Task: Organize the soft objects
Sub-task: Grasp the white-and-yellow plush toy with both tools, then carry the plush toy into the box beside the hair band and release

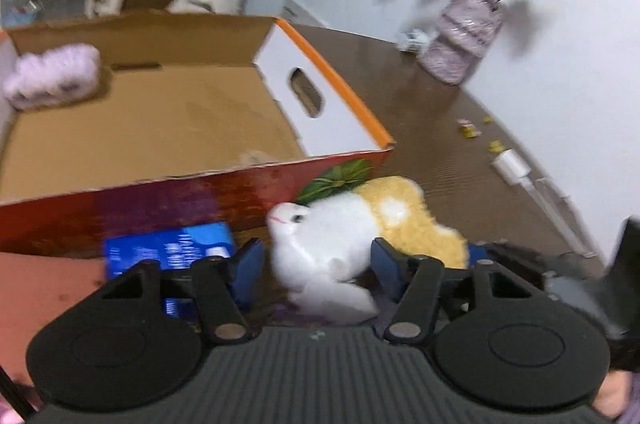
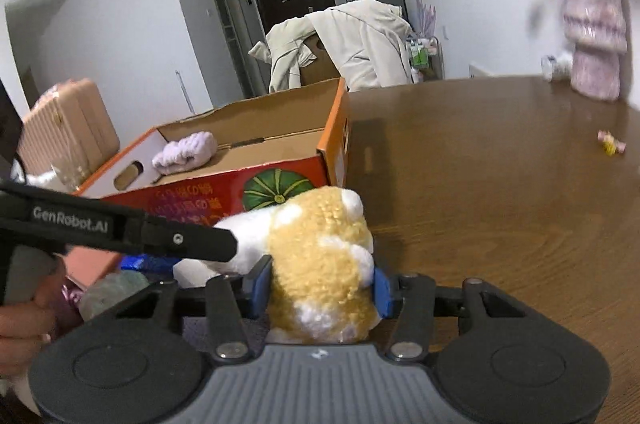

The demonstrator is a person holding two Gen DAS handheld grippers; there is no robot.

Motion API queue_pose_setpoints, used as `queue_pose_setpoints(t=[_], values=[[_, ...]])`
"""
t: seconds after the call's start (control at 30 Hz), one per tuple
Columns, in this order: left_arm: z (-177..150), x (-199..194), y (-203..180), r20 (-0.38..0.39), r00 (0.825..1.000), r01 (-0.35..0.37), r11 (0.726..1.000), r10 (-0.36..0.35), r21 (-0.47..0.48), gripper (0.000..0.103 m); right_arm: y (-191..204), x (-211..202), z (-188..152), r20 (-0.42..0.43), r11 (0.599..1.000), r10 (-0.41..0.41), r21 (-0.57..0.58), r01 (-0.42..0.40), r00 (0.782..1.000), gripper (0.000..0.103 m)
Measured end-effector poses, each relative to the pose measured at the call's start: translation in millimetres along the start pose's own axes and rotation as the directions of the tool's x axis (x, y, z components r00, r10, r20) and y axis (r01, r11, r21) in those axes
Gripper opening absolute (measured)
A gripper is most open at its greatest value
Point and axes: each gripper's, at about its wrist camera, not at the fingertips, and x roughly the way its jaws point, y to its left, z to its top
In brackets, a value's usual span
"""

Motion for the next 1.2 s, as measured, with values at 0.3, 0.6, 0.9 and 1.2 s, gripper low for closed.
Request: queue_pose_setpoints(t=[0.3,0.6,0.9,1.2], values=[[7,-12,-4,0.050,0.998,0.034,0.999,-0.033,-0.021,0.049,3,-15,5,0.078,1.000,0.004,-0.005,-0.004,0.997,0.045],[-33,-120,-57,0.214,0.977,0.001,0.997,-0.019,0.082,0.049,61,-111,2,0.211,0.995,0.033,-0.097,-0.013,0.977,0.045],[-131,-202,-63,0.280,0.959,-0.049,0.998,0.039,0.030,0.049,116,-173,-69,0.180,0.990,0.107,-0.113,-0.088,0.978,0.045],[-142,-222,-62,0.311,0.950,-0.029,1.000,0.025,0.008,0.049,131,-191,-74,0.193,0.989,0.108,-0.123,-0.085,0.975,0.044]])
